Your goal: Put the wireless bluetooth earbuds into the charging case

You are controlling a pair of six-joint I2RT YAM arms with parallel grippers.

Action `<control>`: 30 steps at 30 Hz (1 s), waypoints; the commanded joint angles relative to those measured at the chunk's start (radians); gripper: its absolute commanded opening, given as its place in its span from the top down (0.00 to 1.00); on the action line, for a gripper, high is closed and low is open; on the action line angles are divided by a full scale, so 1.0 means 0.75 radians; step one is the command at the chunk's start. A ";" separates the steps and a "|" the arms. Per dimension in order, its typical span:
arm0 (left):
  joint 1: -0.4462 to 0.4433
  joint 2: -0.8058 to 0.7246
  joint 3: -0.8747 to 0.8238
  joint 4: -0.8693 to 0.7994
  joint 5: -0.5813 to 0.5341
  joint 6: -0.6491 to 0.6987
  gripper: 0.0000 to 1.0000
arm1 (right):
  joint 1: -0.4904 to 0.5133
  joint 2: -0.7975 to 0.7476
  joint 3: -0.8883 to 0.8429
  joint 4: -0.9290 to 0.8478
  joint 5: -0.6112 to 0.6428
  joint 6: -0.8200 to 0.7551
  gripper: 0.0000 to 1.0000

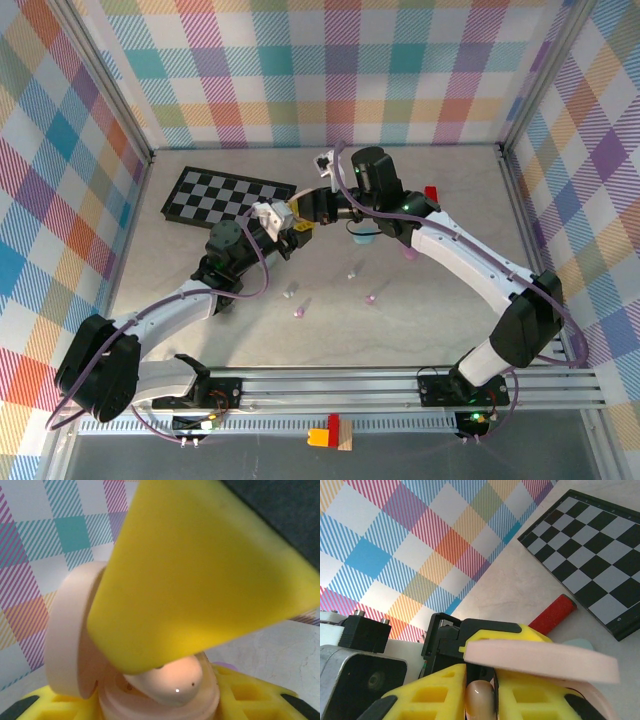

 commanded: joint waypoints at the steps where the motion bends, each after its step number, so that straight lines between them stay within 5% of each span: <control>1: -0.015 -0.055 0.037 0.063 -0.001 -0.019 0.59 | -0.012 0.021 0.003 0.026 0.026 0.009 0.76; 30: -0.015 -0.068 0.052 0.031 0.007 -0.044 0.59 | -0.011 -0.048 0.035 -0.038 0.113 -0.082 0.68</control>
